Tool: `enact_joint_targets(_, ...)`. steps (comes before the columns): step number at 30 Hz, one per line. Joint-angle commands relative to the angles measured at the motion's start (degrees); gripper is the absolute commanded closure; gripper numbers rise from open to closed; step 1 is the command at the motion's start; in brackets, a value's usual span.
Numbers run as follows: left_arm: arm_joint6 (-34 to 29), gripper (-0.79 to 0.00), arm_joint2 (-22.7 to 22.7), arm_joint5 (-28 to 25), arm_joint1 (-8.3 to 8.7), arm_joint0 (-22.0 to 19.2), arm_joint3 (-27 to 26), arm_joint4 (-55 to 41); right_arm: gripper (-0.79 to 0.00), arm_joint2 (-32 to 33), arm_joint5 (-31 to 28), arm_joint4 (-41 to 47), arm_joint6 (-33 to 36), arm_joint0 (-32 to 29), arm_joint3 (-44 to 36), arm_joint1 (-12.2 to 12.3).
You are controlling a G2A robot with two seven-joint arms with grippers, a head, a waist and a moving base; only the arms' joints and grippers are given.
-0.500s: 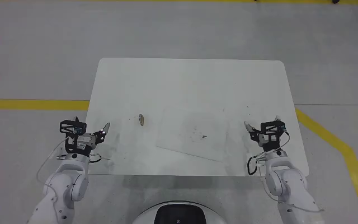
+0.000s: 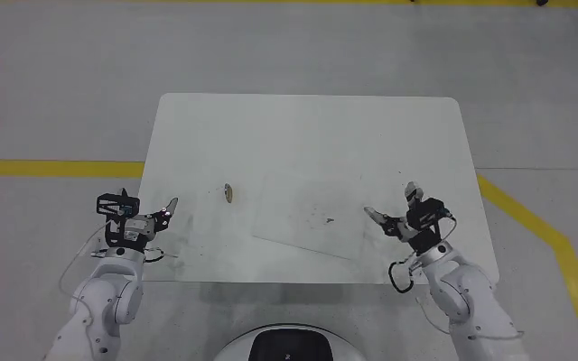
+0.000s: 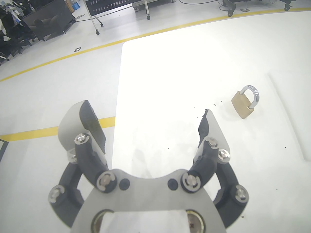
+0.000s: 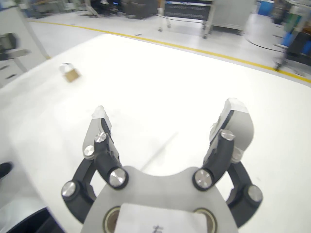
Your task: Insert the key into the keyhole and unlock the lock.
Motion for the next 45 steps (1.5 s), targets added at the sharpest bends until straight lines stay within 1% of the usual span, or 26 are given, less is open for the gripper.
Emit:
enact_joint_targets(1, 0.0, -0.785, 0.0, 0.0, 0.00, 0.0, 0.0, 0.0, -0.785, -0.1, -9.8, -3.4, -1.1, 1.5, 1.0, 0.5)
enact_joint_targets(2, 0.0, -0.785, 0.0, 0.0, 0.00, 0.0, 0.0, 0.0, -0.699, -0.5, -12.5, -4.6, -1.6, 2.3, 1.6, 0.7)
enact_joint_targets(3, 0.0, -0.785, 0.0, 0.0, 0.00, 0.0, 0.0, 0.0, -0.588, -0.9, -14.3, -6.4, -1.6, 3.2, 2.0, 0.9)
enact_joint_targets(4, 0.0, -0.785, 0.0, 0.0, 0.00, 0.0, 0.0, 0.0, -0.526, -1.6, -15.3, -8.4, -1.5, 3.9, 2.1, 1.0)
enact_joint_targets(5, 0.0, -0.785, 0.0, 0.0, 0.00, 0.0, 0.0, 0.0, -0.489, -2.5, -16.5, -10.2, -1.6, 4.6, 2.0, 1.0)
enact_joint_targets(7, 0.0, -0.785, 0.0, 0.0, 0.00, 0.0, 0.0, 0.0, -0.539, -4.4, -17.8, -14.2, -1.9, 5.9, 1.6, 1.2)
enact_joint_targets(9, 0.0, -0.785, 0.0, 0.0, 0.00, 0.0, 0.0, 0.0, -0.526, -6.5, -18.1, -17.7, -2.1, 7.0, 1.8, 1.2)
enact_joint_targets(13, 0.0, -0.785, 0.0, 0.0, 0.00, 0.0, 0.0, 0.0, -0.474, -10.2, -16.6, -22.1, -0.3, 9.6, 2.7, 1.1)
enact_joint_targets(15, 0.0, -0.785, 0.0, 0.0, 0.00, 0.0, 0.0, 0.0, -0.483, -11.9, -15.8, -23.6, 1.9, 11.0, 3.3, 1.0)
enact_joint_targets(16, 0.0, -0.785, 0.0, 0.0, 0.00, 0.0, 0.0, 0.0, -0.502, -12.7, -15.5, -24.1, 2.8, 11.8, 3.7, 1.0)
enact_joint_targets(17, 0.0, -0.785, 0.0, 0.0, 0.00, 0.0, 0.0, 0.0, -0.489, -13.4, -15.4, -24.2, 3.7, 12.6, 4.4, 0.9)
enact_joint_targets(18, 0.0, -0.785, 0.0, 0.0, 0.00, 0.0, 0.0, 0.0, -0.440, -14.0, -15.2, -24.5, 4.7, 13.4, 5.1, 0.9)
enact_joint_targets(19, 0.0, -0.785, 0.0, 0.0, 0.00, 0.0, 0.0, 0.0, -0.416, -14.6, -15.2, -24.8, 5.7, 14.2, 5.6, 0.8)
enact_joint_targets(21, 0.0, -0.785, 0.0, 0.0, 0.00, 0.0, 0.0, 0.0, -0.416, -15.6, -14.9, -25.3, 7.3, 15.6, 6.8, 0.7)
enact_joint_targets(23, 0.0, -0.785, 0.0, 0.0, 0.00, 0.0, 0.0, 0.0, -0.354, -16.7, -14.9, -26.5, 8.8, 16.9, 7.8, 0.7)
enact_joint_targets(25, 0.0, -0.785, 0.0, 0.0, 0.00, 0.0, 0.0, 0.0, -0.342, -17.8, -14.3, -27.4, 10.5, 18.3, 9.0, 0.6)
enact_joint_targets(26, 0.0, -0.785, 0.0, 0.0, 0.00, 0.0, 0.0, 0.0, -0.317, -18.2, -14.4, -27.6, 11.0, 19.0, 9.5, 0.5)
enact_joint_targets(30, 0.0, -0.785, 0.0, 0.0, 0.00, 0.0, 0.0, 0.0, -0.308, -18.8, -14.5, -27.9, 11.9, 20.5, 11.0, 0.6)
enact_joint_targets(32, 0.0, -0.785, 0.0, 0.0, 0.00, 0.0, 0.0, 0.0, -0.292, -18.7, -14.9, -28.0, 12.0, 20.7, 11.3, 0.7)
enact_joint_targets(36, 0.0, -0.785, 0.0, 0.0, 0.00, 0.0, 0.0, 0.0, -0.237, -18.1, -16.7, -27.7, 11.6, 20.9, 11.8, 1.0)
enact_joint_targets(40, 0.0, -0.785, 0.0, 0.0, 0.00, 0.0, 0.0, 0.0, -0.222, -17.6, -17.3, -27.7, 12.0, 20.8, 11.6, 1.4)
enact_joint_targets(41, 0.0, -0.785, 0.0, 0.0, 0.00, 0.0, 0.0, 0.0, -0.209, -17.5, -17.3, -27.8, 12.3, 20.8, 11.5, 1.4)
enact_joint_targets(42, 0.0, -0.785, 0.0, 0.0, 0.00, 0.0, 0.0, 0.0, -0.157, -17.6, -17.3, -27.9, 12.6, 20.7, 11.4, 1.5)
enact_joint_targets(44, 0.0, -0.785, 0.0, 0.0, 0.00, 0.0, 0.0, 0.0, -0.018, -17.8, -17.1, -27.9, 13.1, 20.7, 11.3, 1.5)
enact_joint_targets(45, 0.0, -0.785, 0.0, 0.0, 0.00, 0.0, 0.0, 0.0, 0.000, -17.9, -17.0, -27.8, 13.4, 20.8, 11.3, 1.5)
